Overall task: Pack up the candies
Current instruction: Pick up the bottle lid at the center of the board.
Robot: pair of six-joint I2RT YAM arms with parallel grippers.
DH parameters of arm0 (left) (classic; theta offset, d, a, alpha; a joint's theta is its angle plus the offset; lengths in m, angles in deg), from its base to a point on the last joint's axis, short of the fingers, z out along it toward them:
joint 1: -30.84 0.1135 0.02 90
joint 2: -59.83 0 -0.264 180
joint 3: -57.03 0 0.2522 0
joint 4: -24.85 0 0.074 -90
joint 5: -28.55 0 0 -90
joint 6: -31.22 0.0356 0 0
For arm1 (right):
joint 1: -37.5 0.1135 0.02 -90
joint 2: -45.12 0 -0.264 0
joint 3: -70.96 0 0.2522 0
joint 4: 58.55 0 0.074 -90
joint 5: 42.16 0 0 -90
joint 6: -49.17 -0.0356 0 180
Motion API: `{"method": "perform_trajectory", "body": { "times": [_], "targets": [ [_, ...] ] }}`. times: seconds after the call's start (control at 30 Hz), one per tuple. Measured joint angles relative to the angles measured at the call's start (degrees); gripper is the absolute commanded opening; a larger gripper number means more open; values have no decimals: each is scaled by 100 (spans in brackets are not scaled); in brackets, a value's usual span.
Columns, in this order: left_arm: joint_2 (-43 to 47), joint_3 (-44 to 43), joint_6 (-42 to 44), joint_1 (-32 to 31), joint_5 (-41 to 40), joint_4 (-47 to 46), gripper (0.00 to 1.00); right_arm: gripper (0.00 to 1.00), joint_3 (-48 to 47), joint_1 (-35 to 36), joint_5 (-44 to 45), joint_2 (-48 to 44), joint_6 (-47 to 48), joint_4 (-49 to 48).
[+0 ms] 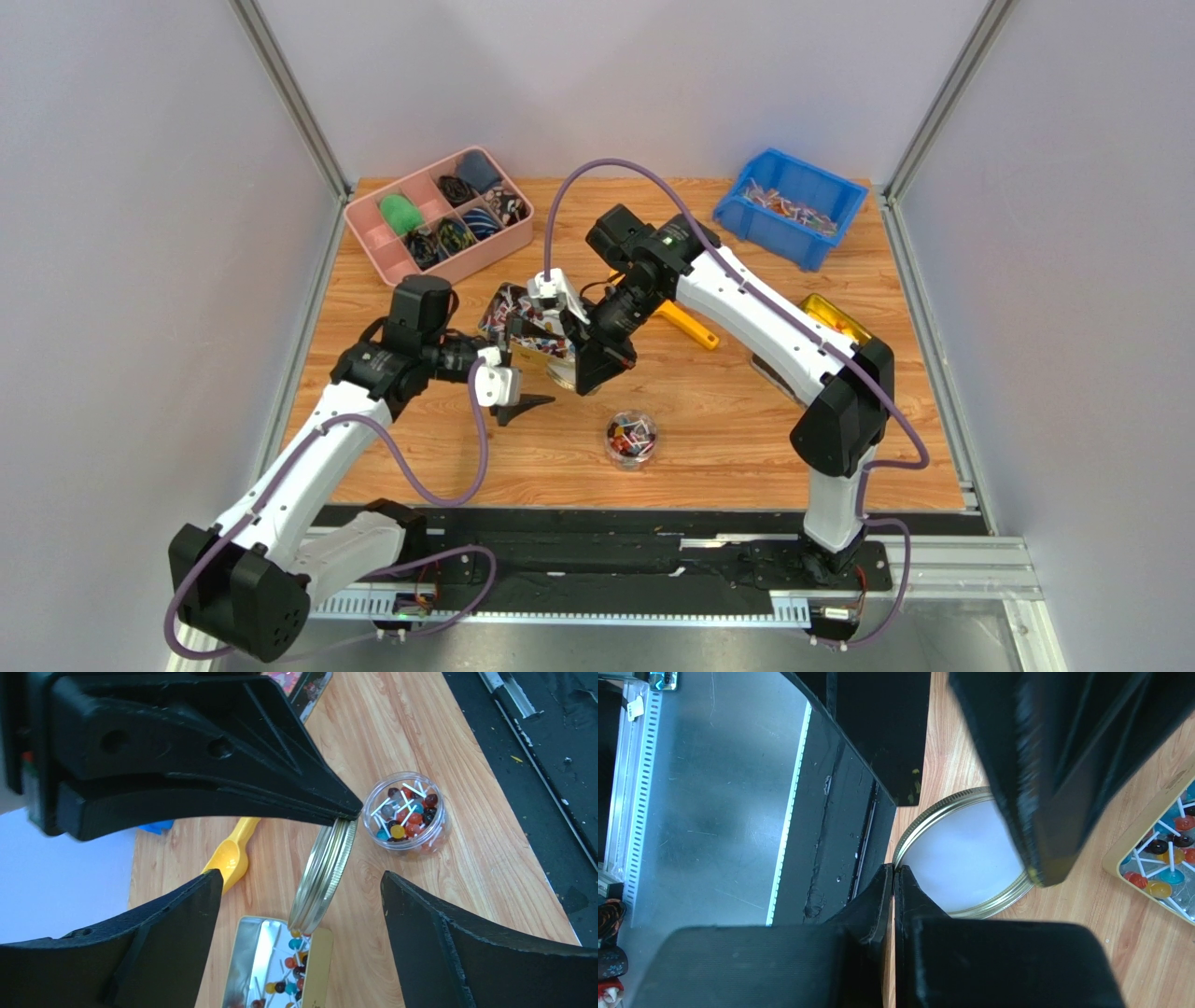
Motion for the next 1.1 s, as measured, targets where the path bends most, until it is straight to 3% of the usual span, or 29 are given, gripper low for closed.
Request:
{"method": "perform_trajectory", "body": {
  "times": [0.47, 0.57, 0.83, 0.87, 0.97, 1.03, 1.07, 1.1],
  "targets": [
    [-306, 22, 299, -638, -433, -4, 54, 0, 20, 0, -149, -225, 98, 0],
    [-306, 22, 291, -645, -457, -31, 29, 0, 20, 0, -164, -234, 101, 13],
    [-306, 31, 284, -678, -474, -22, 25, 0, 26, 22, -177, -234, 105, 79],
    [-306, 31, 282, -678, -474, -15, 23, 3, 26, 22, -173, -234, 105, 81],
    [-306, 39, 267, -682, -466, 11, 22, 38, 20, 20, -151, -236, 107, 83],
    [-306, 39, 219, -684, -448, 13, 22, 48, 9, 20, -57, -243, 98, 81],
    [-306, 39, 188, -684, -439, 13, 21, 60, 7, 20, 15, -249, 116, 81],
    [-306, 42, 153, -684, -426, 13, 21, 63, 7, 9, 85, -267, 129, 81]
  ]
}}
